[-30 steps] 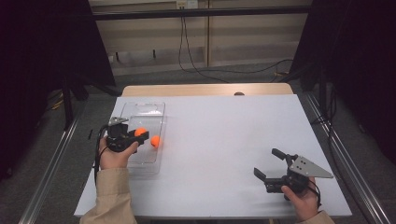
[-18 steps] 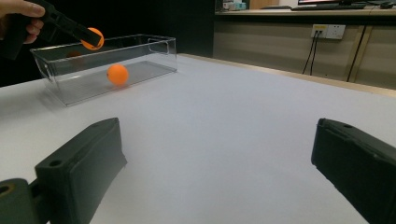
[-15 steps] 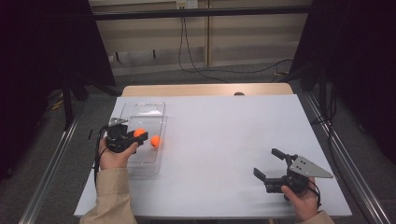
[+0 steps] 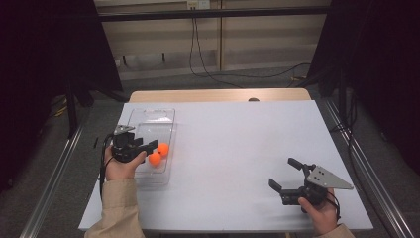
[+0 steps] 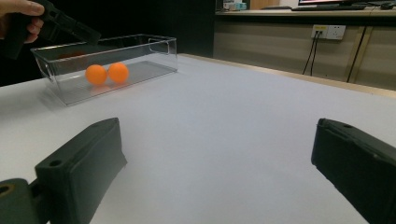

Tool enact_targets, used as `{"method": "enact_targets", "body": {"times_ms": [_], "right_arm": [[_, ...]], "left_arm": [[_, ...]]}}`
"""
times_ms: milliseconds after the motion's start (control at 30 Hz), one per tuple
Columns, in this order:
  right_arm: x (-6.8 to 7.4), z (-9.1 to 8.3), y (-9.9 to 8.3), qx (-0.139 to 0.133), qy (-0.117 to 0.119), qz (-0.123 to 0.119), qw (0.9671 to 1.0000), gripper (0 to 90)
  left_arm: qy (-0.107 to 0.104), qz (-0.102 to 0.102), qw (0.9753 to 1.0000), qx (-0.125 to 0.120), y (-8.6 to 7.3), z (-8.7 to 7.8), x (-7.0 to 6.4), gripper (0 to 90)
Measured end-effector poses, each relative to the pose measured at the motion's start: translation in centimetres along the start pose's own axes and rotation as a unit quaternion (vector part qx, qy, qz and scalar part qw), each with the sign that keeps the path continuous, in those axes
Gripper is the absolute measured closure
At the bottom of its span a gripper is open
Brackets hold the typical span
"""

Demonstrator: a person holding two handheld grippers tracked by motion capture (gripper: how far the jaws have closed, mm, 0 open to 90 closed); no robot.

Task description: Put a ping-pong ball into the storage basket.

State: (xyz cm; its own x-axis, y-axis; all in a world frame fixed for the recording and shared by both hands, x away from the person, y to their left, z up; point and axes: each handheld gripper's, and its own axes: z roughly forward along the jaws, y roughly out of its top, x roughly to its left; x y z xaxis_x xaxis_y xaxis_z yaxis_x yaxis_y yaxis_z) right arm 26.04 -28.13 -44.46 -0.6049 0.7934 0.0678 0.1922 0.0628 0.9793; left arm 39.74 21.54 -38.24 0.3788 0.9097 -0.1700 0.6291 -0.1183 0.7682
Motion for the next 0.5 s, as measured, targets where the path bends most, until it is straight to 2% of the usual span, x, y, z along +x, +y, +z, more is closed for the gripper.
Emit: {"method": "enact_targets", "body": {"times_ms": [500], "right_arm": [[0.04,-0.01,0.12,-0.001,-0.002,0.0,1.0,1.8]], "left_arm": [[0.002,0.008,0.9997,-0.024,0.04,-0.36,-0.69,18.3]]}}
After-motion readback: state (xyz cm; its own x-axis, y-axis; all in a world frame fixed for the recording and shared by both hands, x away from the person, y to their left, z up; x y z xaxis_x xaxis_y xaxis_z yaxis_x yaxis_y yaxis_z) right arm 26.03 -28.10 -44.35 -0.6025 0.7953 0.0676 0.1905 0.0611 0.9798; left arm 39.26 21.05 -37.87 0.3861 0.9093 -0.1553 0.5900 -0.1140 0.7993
